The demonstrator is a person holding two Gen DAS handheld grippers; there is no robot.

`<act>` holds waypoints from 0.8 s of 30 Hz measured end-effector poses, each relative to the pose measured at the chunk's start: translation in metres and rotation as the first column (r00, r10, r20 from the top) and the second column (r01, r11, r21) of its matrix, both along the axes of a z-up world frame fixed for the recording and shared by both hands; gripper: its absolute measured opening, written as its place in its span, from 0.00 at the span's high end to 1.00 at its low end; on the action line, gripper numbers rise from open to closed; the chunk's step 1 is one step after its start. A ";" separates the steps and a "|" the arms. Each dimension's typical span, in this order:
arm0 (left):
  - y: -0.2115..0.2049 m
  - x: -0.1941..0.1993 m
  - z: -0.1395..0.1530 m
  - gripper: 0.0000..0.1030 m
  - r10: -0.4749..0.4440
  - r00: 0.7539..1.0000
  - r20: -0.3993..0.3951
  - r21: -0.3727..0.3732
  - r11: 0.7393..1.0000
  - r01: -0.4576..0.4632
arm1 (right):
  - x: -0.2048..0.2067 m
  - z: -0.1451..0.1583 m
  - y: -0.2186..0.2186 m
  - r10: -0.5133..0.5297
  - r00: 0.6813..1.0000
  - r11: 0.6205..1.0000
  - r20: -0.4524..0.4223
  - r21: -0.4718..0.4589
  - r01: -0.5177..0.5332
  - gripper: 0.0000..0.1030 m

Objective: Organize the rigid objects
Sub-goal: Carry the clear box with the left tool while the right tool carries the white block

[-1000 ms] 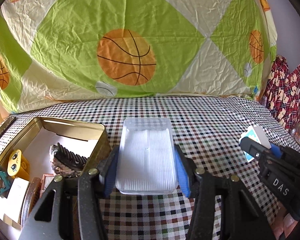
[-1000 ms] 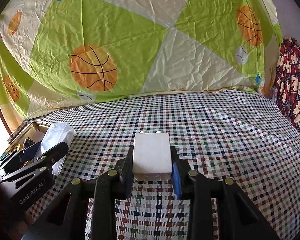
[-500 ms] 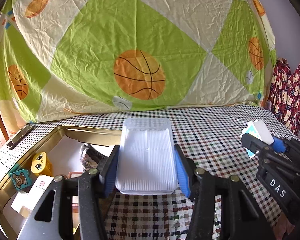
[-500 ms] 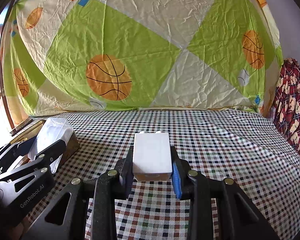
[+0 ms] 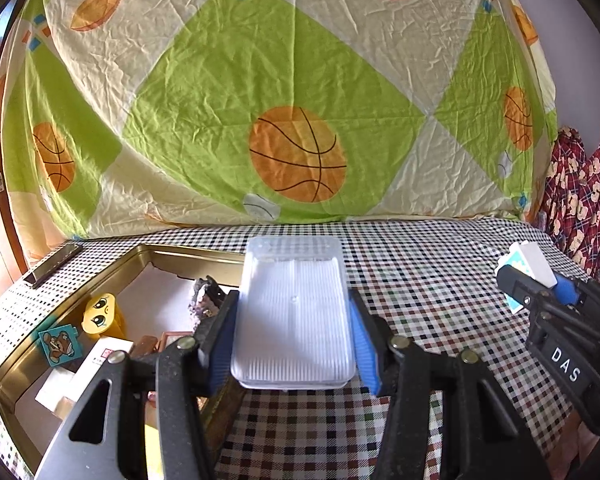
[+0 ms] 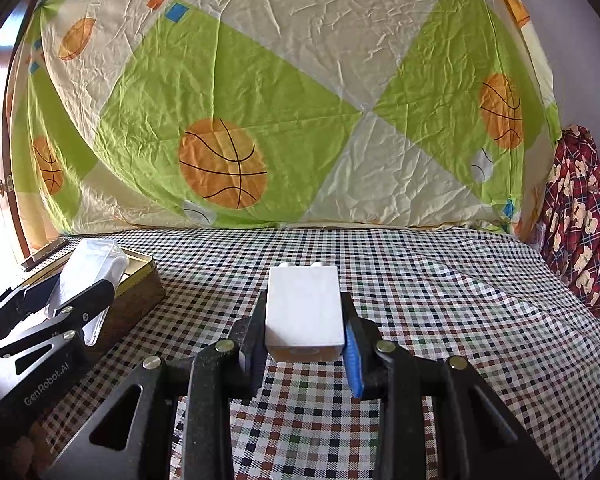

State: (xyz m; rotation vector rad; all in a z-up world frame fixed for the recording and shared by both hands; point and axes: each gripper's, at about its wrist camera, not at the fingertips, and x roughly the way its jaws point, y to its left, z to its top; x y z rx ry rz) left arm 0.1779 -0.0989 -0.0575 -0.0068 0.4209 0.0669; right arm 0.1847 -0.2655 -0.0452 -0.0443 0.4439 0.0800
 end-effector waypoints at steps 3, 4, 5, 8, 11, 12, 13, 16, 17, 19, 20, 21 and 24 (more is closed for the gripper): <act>0.001 -0.004 0.000 0.50 0.003 1.000 0.005 0.001 1.000 -0.003 | -0.002 0.001 -0.001 -0.002 1.000 1.000 0.005 0.006 0.002 0.67; 0.002 -0.005 0.000 0.50 0.002 1.000 0.007 0.001 1.000 -0.002 | -0.003 0.001 -0.002 -0.002 1.000 1.000 0.007 0.007 0.002 0.67; 0.002 -0.007 0.001 0.50 0.004 1.000 0.010 0.001 1.000 -0.004 | -0.004 0.001 -0.002 -0.002 1.000 1.000 0.008 0.008 0.002 0.67; 0.004 -0.012 0.002 0.50 0.005 1.000 0.021 0.005 1.000 -0.006 | -0.006 0.001 -0.002 -0.001 1.000 1.000 0.011 0.008 0.001 0.67; 0.006 -0.017 0.002 0.50 0.008 0.999 0.032 0.007 1.000 -0.009 | -0.009 0.002 -0.003 -0.003 1.000 1.000 0.017 0.012 0.003 0.67; 0.006 -0.018 0.003 0.50 0.010 0.999 0.035 0.007 1.000 -0.010 | -0.011 0.002 -0.003 -0.004 1.000 1.000 0.021 0.015 0.003 0.67; 0.007 -0.020 0.003 0.50 0.011 0.999 0.038 0.008 1.000 -0.011 | -0.012 0.002 -0.003 -0.004 1.000 1.000 0.024 0.016 0.004 0.67; 0.008 -0.023 0.003 0.50 0.014 0.999 0.047 0.005 1.000 -0.014 | -0.015 0.004 -0.004 -0.005 0.999 1.000 0.034 0.019 0.005 0.67; 0.009 -0.025 0.003 0.50 0.015 0.999 0.051 0.004 1.000 -0.015 | -0.016 0.004 -0.004 -0.005 0.999 1.000 0.035 0.019 0.004 0.67; 0.011 -0.028 0.004 0.50 0.023 0.998 0.060 -0.002 1.000 -0.022 | -0.017 0.004 -0.004 -0.003 0.999 1.000 0.033 0.018 0.003 0.67; 0.012 -0.030 0.004 0.50 0.027 0.998 0.065 -0.004 1.000 -0.027 | -0.018 0.004 -0.003 -0.003 0.999 1.000 0.034 0.016 0.003 0.67; 0.013 -0.031 0.004 0.50 0.029 0.997 0.069 -0.005 1.000 -0.029 | -0.019 0.004 -0.003 -0.003 0.999 1.000 0.037 0.015 0.003 0.67; 0.014 -0.036 0.005 0.50 0.031 0.996 0.082 -0.001 1.000 -0.031 | -0.022 0.005 -0.002 0.002 0.999 1.000 0.039 0.012 -0.003 0.67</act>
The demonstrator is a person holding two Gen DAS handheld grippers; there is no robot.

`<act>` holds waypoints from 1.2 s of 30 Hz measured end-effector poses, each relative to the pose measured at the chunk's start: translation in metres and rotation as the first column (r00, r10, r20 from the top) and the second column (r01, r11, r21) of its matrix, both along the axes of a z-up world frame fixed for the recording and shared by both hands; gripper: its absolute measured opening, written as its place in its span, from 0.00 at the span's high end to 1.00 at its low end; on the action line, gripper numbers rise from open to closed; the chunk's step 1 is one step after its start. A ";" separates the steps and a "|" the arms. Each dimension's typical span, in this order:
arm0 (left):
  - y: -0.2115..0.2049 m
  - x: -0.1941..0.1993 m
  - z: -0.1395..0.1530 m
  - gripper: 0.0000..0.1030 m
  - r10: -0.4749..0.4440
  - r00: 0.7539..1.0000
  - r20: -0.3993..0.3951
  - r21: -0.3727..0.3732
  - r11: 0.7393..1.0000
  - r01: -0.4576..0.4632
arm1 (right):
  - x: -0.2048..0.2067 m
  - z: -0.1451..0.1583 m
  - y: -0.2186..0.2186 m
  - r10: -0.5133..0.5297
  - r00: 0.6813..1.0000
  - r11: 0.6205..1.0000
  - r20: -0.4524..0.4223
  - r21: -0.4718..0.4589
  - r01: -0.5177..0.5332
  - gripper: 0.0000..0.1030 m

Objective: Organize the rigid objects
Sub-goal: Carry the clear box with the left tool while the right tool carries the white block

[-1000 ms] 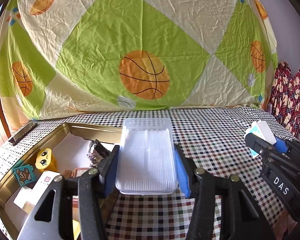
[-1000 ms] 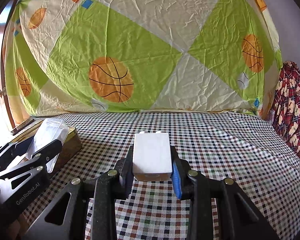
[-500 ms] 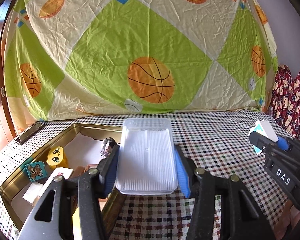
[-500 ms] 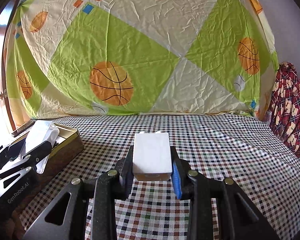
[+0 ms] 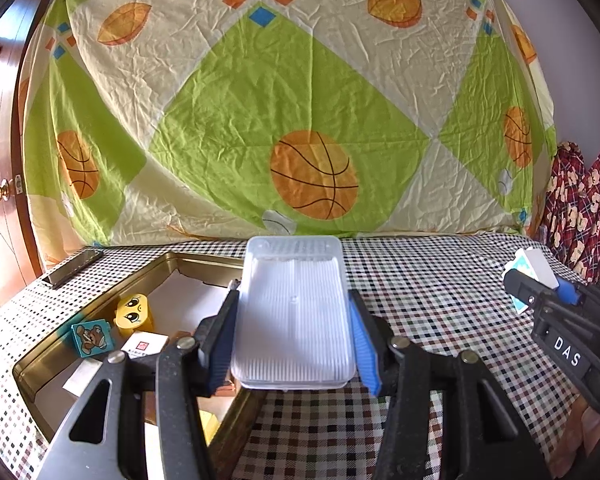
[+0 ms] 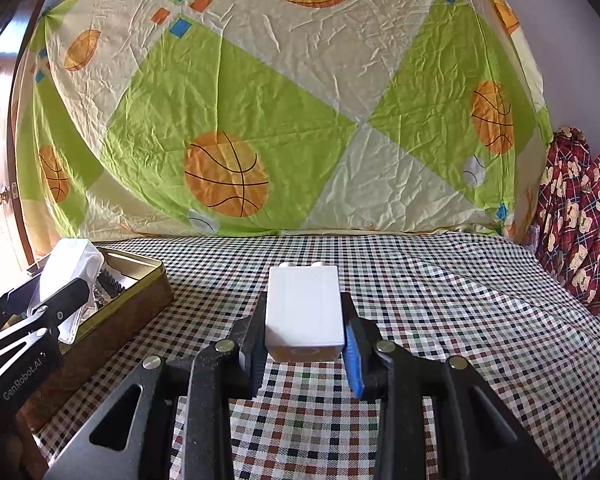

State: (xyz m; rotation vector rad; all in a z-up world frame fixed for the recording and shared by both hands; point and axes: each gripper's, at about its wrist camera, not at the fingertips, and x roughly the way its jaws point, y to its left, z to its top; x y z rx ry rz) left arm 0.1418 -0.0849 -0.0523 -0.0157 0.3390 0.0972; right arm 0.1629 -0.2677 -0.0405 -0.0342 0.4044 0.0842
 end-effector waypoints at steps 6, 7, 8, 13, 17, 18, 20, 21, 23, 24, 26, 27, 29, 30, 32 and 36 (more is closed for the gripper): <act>0.001 -0.009 0.002 0.50 0.001 1.000 0.028 0.008 1.000 -0.001 | -0.005 0.001 0.000 0.004 1.000 1.000 0.007 0.006 -0.004 0.67; 0.001 -0.010 0.002 0.50 0.002 0.999 0.032 0.006 1.000 -0.003 | -0.005 0.001 0.000 0.005 1.000 1.000 0.007 0.006 -0.006 0.67; 0.002 -0.011 0.002 0.50 0.003 0.999 0.035 0.005 1.000 -0.003 | -0.006 0.001 0.000 0.006 1.000 1.000 0.008 0.006 -0.006 0.67; 0.007 -0.016 0.003 0.50 0.012 0.999 0.047 -0.007 1.000 -0.011 | -0.008 0.001 0.002 0.003 1.000 1.000 0.013 0.002 -0.003 0.67; 0.012 -0.018 0.003 0.50 0.021 0.998 0.051 -0.021 1.000 -0.020 | -0.008 0.001 0.003 -0.001 1.000 1.000 0.008 0.005 0.001 0.67; 0.013 -0.019 0.003 0.50 0.024 0.998 0.053 -0.022 0.999 -0.023 | -0.008 0.001 0.004 -0.001 1.000 1.000 0.010 0.003 0.000 0.67; 0.013 -0.021 0.003 0.50 0.026 0.998 0.058 -0.020 1.000 -0.025 | -0.009 0.001 0.006 0.003 1.000 1.000 0.014 0.001 -0.003 0.67; 0.013 -0.022 0.004 0.50 0.026 0.998 0.061 -0.017 1.000 -0.025 | -0.010 0.001 0.007 0.005 1.000 1.000 0.015 0.001 -0.005 0.67; 0.013 -0.022 0.004 0.50 0.026 0.998 0.065 -0.015 1.000 -0.025 | -0.011 0.001 0.010 0.011 1.000 1.000 0.019 0.000 -0.011 0.67; 0.014 -0.023 0.004 0.50 0.028 0.997 0.066 -0.015 1.000 -0.027 | -0.012 0.001 0.012 0.014 1.000 1.000 0.021 -0.001 -0.014 0.67; 0.017 -0.024 0.004 0.50 0.032 0.997 0.068 -0.018 0.999 -0.031 | -0.013 0.001 0.016 0.022 0.999 1.000 0.026 -0.006 -0.022 0.67; 0.018 -0.025 0.004 0.50 0.035 0.997 0.069 -0.019 0.999 -0.034 | -0.014 0.001 0.018 0.026 0.999 1.000 0.027 -0.008 -0.026 0.67; 0.020 -0.027 0.004 0.50 0.040 0.997 0.070 -0.021 0.999 -0.039 | -0.015 0.001 0.020 0.032 0.999 0.999 0.028 -0.009 -0.031 0.67; 0.021 -0.027 0.004 0.50 0.043 0.997 0.071 -0.023 0.999 -0.042 | -0.015 0.002 0.021 0.034 0.999 0.999 0.029 -0.008 -0.034 0.67; 0.023 -0.028 0.004 0.50 0.050 0.996 0.071 -0.023 0.999 -0.049 | -0.017 0.002 0.023 0.039 0.999 0.999 0.032 -0.007 -0.039 0.67; 0.027 -0.032 0.005 0.50 0.061 0.995 0.077 -0.026 0.998 -0.059 | -0.018 0.002 0.027 0.047 0.998 0.999 0.036 -0.006 -0.047 0.67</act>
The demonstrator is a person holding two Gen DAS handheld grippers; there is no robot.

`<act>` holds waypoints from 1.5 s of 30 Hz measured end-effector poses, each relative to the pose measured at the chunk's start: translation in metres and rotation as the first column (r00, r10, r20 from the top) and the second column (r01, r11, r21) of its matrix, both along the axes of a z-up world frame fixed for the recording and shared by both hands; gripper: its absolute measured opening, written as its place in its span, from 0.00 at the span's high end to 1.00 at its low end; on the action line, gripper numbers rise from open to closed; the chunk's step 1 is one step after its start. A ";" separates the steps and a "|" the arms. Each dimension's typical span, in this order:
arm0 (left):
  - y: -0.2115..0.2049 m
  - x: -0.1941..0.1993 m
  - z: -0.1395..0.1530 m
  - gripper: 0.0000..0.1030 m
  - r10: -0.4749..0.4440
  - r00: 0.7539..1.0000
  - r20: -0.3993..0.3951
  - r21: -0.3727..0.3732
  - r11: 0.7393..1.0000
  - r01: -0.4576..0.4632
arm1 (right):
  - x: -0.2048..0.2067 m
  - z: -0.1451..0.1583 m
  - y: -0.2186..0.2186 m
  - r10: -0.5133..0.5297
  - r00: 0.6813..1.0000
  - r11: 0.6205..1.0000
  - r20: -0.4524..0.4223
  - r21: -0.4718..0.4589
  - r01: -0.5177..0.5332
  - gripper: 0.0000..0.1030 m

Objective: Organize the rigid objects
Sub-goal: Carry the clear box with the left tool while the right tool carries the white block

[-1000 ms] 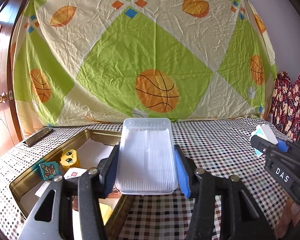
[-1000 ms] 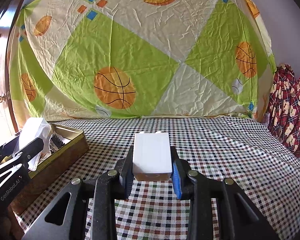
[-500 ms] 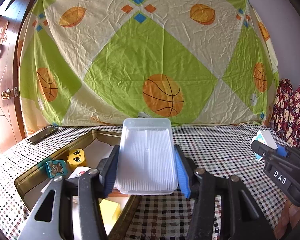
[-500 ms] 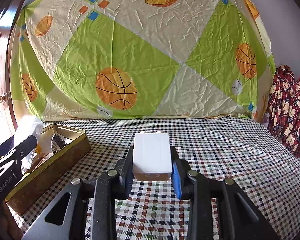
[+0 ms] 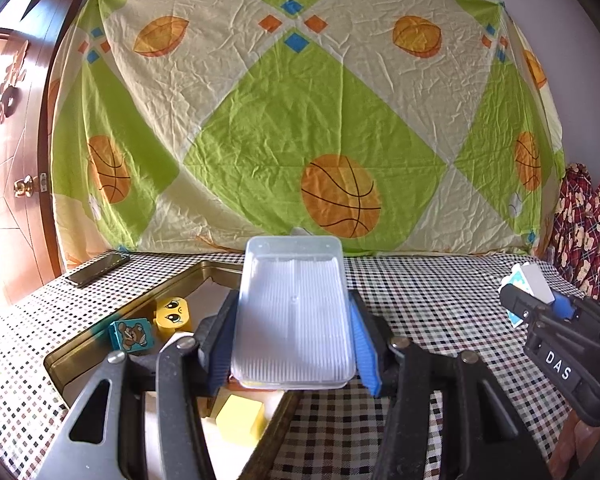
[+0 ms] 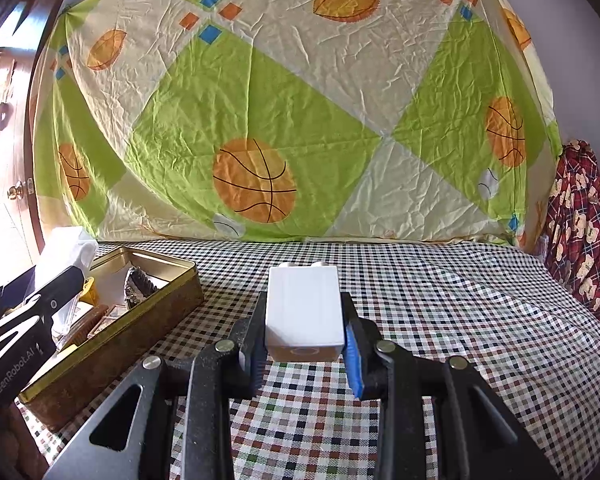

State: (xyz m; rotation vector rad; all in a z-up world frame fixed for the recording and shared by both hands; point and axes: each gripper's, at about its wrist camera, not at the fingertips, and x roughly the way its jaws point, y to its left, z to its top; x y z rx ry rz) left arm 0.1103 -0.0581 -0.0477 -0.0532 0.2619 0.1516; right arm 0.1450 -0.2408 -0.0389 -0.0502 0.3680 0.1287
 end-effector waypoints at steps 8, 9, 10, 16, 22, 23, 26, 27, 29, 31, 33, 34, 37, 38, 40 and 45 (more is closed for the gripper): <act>0.008 -0.008 0.000 0.50 0.004 1.000 0.017 -0.007 1.000 -0.004 | 0.000 0.000 0.005 0.013 1.000 1.000 -0.003 0.002 -0.013 0.67; 0.008 -0.009 0.001 0.50 0.006 1.000 0.021 -0.005 1.000 -0.006 | -0.001 0.000 0.005 0.014 1.000 1.000 -0.003 0.003 -0.014 0.67; 0.009 -0.010 0.001 0.50 0.009 1.000 0.026 -0.002 1.000 -0.009 | -0.001 0.000 0.005 0.014 1.000 1.000 -0.003 0.005 -0.014 0.67; 0.012 -0.015 0.003 0.50 0.016 0.999 0.042 0.001 1.000 -0.017 | -0.003 0.000 0.008 0.019 1.000 1.000 0.001 0.008 -0.019 0.67; 0.020 -0.017 0.004 0.50 0.030 0.998 0.048 0.001 1.000 -0.030 | -0.005 0.000 0.016 0.038 0.999 0.999 0.003 0.008 -0.038 0.67; 0.021 -0.017 0.004 0.50 0.033 0.998 0.049 0.001 0.999 -0.033 | -0.005 0.000 0.017 0.040 0.999 0.999 0.003 0.009 -0.040 0.67; 0.028 -0.017 0.003 0.50 0.044 0.998 0.044 -0.005 0.999 -0.043 | -0.005 -0.001 0.020 0.050 0.999 0.999 -0.002 0.017 -0.050 0.67; 0.030 -0.017 0.003 0.50 0.047 0.998 0.042 -0.008 0.999 -0.047 | -0.005 -0.001 0.021 0.055 0.998 0.998 -0.004 0.022 -0.055 0.67; 0.035 -0.017 0.003 0.50 0.052 0.998 0.040 -0.014 0.999 -0.052 | -0.005 -0.001 0.025 0.064 0.998 0.998 -0.007 0.022 -0.063 0.67; 0.039 -0.018 0.002 0.50 0.057 0.998 0.040 -0.019 0.998 -0.056 | -0.005 -0.001 0.029 0.071 0.997 0.997 -0.006 0.018 -0.071 0.67; 0.042 -0.018 0.002 0.50 0.060 0.997 0.042 -0.023 0.998 -0.059 | -0.006 -0.001 0.032 0.077 0.997 0.997 -0.008 0.018 -0.077 0.67; 0.043 -0.019 0.002 0.50 0.063 0.997 0.043 -0.024 0.998 -0.062 | -0.006 -0.002 0.034 0.080 0.997 0.997 -0.008 0.019 -0.080 0.67; 0.047 -0.019 0.002 0.50 0.067 0.997 0.046 -0.028 0.997 -0.066 | -0.006 -0.002 0.038 0.089 0.996 0.996 -0.009 0.021 -0.089 0.67; 0.049 -0.020 0.002 0.50 0.069 0.997 0.047 -0.031 0.997 -0.067 | -0.006 -0.002 0.040 0.093 0.996 0.995 -0.010 0.022 -0.093 0.67; 0.052 -0.021 0.002 0.50 0.071 0.996 0.049 -0.035 0.997 -0.069 | -0.006 -0.002 0.042 0.099 0.995 0.995 -0.010 0.025 -0.099 0.67; 0.058 -0.024 0.002 0.50 0.084 0.995 0.053 -0.024 0.996 -0.083 | -0.009 -0.002 0.052 0.115 0.993 0.993 -0.008 0.014 -0.115 0.67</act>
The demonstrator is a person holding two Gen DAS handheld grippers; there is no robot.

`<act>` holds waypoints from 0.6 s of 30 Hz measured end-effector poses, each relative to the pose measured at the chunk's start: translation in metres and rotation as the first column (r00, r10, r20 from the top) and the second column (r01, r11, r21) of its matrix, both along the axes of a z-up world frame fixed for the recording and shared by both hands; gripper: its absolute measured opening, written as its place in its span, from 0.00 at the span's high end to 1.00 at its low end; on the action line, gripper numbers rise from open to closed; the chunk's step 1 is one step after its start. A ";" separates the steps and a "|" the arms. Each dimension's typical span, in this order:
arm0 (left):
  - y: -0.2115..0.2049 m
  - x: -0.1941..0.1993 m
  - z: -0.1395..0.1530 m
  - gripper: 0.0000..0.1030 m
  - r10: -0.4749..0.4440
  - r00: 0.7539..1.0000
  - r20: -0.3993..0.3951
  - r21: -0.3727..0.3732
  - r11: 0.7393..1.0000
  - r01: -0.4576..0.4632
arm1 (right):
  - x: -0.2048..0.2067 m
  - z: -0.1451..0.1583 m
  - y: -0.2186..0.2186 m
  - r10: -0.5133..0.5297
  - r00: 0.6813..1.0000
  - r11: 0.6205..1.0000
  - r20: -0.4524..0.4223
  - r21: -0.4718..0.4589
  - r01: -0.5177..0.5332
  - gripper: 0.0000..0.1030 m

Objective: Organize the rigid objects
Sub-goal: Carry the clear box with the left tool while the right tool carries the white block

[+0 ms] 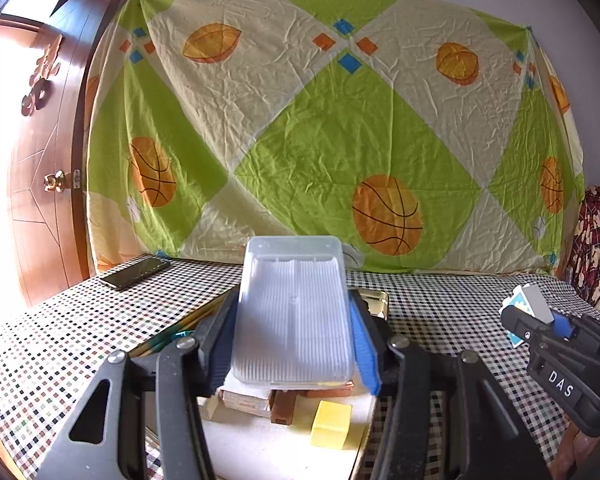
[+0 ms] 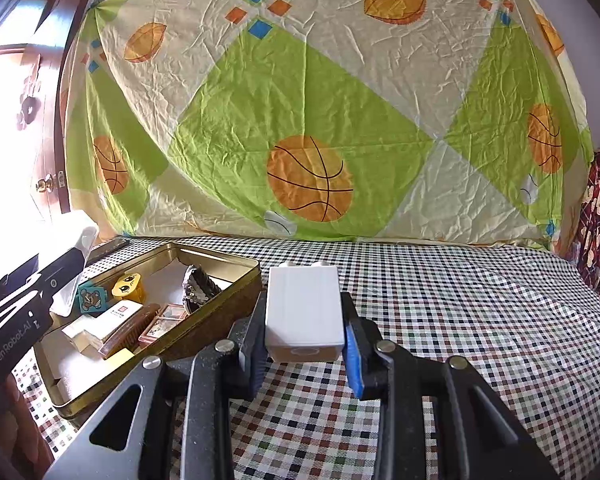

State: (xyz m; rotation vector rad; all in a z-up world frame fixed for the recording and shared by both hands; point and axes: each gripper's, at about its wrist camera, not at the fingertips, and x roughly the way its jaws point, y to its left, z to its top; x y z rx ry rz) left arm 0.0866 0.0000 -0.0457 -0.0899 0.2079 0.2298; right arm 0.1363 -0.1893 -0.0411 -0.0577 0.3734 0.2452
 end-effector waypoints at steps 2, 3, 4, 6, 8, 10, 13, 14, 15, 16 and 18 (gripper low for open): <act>0.004 -0.001 0.000 0.50 0.004 1.000 -0.002 -0.008 1.000 -0.004 | 0.000 0.000 0.003 0.007 1.000 1.000 -0.002 0.000 -0.007 0.67; 0.006 -0.001 0.000 0.50 0.010 1.000 0.000 -0.004 1.000 -0.010 | -0.001 0.000 0.005 0.010 1.000 1.000 -0.002 0.000 -0.010 0.67; 0.007 -0.002 0.000 0.50 0.014 1.000 0.000 -0.002 1.000 -0.014 | -0.001 0.000 0.006 0.013 1.000 1.000 -0.002 -0.001 -0.013 0.67; 0.011 -0.003 0.000 0.50 0.018 1.000 -0.001 -0.002 1.000 -0.018 | -0.002 0.000 0.010 0.020 1.000 1.000 0.000 -0.004 -0.020 0.67; 0.014 -0.003 0.000 0.50 0.022 1.000 -0.002 -0.005 1.000 -0.022 | -0.003 0.000 0.014 0.027 1.000 1.000 0.000 -0.007 -0.027 0.67; 0.017 -0.003 0.000 0.50 0.025 1.000 -0.006 -0.006 1.000 -0.025 | -0.003 -0.001 0.018 0.036 0.999 0.999 -0.002 -0.009 -0.036 0.67; 0.020 -0.002 0.000 0.50 0.031 0.999 -0.010 -0.005 1.000 -0.031 | -0.003 -0.001 0.025 0.050 0.999 0.999 -0.002 -0.014 -0.050 0.67; 0.022 -0.002 -0.001 0.50 0.033 0.999 -0.010 -0.006 0.999 -0.033 | -0.004 -0.001 0.027 0.055 0.998 0.998 -0.002 -0.015 -0.055 0.67; 0.023 -0.002 -0.001 0.50 0.036 0.999 -0.012 -0.006 0.999 -0.036 | -0.004 -0.001 0.029 0.060 0.998 0.998 -0.002 -0.017 -0.060 0.67; 0.025 -0.002 -0.001 0.50 0.039 0.999 -0.014 -0.008 0.999 -0.039 | -0.004 -0.002 0.031 0.064 0.998 0.998 -0.003 -0.019 -0.064 0.67; 0.028 -0.001 -0.002 0.50 0.043 0.999 -0.019 -0.012 0.999 -0.043 | -0.004 -0.002 0.035 0.075 0.997 0.997 -0.005 -0.022 -0.075 0.67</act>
